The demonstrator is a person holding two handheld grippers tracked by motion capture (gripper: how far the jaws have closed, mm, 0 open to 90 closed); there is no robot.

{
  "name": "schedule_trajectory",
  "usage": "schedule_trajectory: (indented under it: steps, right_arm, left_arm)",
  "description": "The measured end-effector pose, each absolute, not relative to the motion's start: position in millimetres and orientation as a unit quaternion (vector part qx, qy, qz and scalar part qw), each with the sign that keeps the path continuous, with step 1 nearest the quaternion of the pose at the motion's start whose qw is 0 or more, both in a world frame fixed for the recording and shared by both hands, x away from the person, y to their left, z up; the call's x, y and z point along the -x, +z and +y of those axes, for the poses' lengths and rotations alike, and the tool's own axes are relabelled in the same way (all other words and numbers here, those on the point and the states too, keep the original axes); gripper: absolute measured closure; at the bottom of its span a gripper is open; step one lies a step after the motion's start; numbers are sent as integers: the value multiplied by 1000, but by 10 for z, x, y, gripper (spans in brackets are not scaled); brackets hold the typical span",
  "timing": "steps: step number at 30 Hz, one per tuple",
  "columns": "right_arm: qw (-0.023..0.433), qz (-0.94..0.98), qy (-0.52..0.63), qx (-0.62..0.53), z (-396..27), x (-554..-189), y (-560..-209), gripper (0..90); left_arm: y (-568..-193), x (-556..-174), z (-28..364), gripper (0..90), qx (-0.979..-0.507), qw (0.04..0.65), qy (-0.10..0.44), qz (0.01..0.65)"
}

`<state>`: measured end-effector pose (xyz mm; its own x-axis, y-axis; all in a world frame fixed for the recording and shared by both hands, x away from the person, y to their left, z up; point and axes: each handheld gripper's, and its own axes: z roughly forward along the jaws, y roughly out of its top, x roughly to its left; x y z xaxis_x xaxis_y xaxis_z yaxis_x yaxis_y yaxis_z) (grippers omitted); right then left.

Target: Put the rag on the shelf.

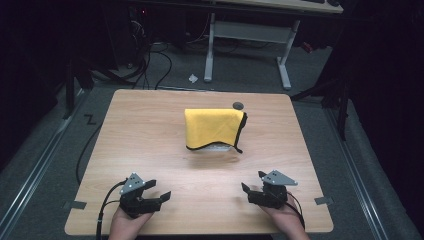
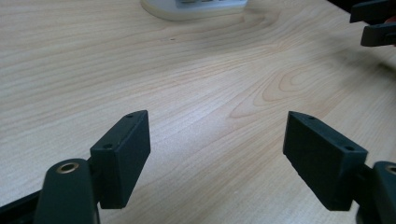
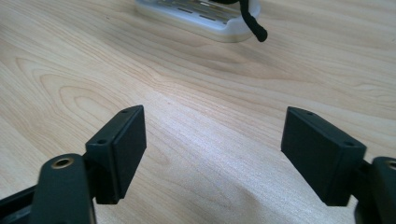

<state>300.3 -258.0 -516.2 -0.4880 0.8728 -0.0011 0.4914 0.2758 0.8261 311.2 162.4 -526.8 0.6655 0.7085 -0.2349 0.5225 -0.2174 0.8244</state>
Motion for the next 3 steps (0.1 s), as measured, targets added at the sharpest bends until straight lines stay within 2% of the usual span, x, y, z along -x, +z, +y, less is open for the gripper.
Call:
schedule_trajectory:
  steps: [3]
  right_arm:
    - [195, 758, 424, -456, -2590, -3074, -5224, 153]
  left_arm:
    - [-5282, -3137, 1626, 225, -777, 477, 95, 400]
